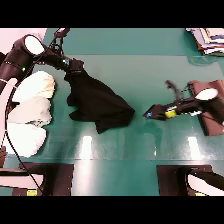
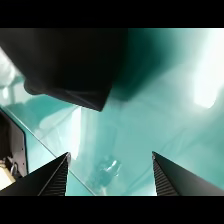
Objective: Fold the shirts.
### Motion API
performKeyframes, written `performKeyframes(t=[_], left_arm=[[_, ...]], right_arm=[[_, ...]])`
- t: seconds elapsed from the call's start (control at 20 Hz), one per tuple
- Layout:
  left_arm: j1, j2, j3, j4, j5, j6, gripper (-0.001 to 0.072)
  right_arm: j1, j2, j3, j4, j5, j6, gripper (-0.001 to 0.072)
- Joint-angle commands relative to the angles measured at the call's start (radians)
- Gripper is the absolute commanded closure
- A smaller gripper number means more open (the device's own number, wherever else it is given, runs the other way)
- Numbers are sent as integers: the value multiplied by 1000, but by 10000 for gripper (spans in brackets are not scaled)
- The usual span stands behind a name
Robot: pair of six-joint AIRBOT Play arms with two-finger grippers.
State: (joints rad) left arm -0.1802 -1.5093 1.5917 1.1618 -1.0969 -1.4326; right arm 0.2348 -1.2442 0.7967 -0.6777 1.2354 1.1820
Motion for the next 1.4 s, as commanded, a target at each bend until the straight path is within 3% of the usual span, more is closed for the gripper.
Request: performKeyframes(t=[0.0, 0.15, 0.2, 0.3, 0.35, 0.65, 0.9, 1.05, 1.2, 1.35], left_arm=[[0, 2, 10, 6, -31, 0, 678], [0, 2, 10, 6, -51, 0, 677], [0, 2, 10, 6, -59, 0, 677], [0, 2, 10, 6, -83, 0, 677], [0, 5, 10, 6, -95, 0, 678], [0, 211, 121, 100, -103, 0, 678], [0, 462, 316, 72, -120, -8, 678], [0, 571, 381, 57, -118, -20, 678], [0, 600, 386, 60, -153, -34, 678], [0, 564, 301, 69, -244, -34, 678]], right_arm=[[174, -127, -19, 79, -186, -59, 135], [248, -235, 98, 74, -261, -58, 141], [257, -265, 135, 74, -272, -58, 222], [259, -311, 200, 71, -267, -58, 565], [251, -322, 226, 56, -262, -57, 696], [92, -99, 404, -212, -82, 64, 698], [-38, 163, 686, -352, 161, 96, 698], [-52, 267, 805, -435, 215, 131, 698], [-51, 326, 859, -494, 246, 175, 698], [-19, 352, 779, -502, 309, 220, 698]])
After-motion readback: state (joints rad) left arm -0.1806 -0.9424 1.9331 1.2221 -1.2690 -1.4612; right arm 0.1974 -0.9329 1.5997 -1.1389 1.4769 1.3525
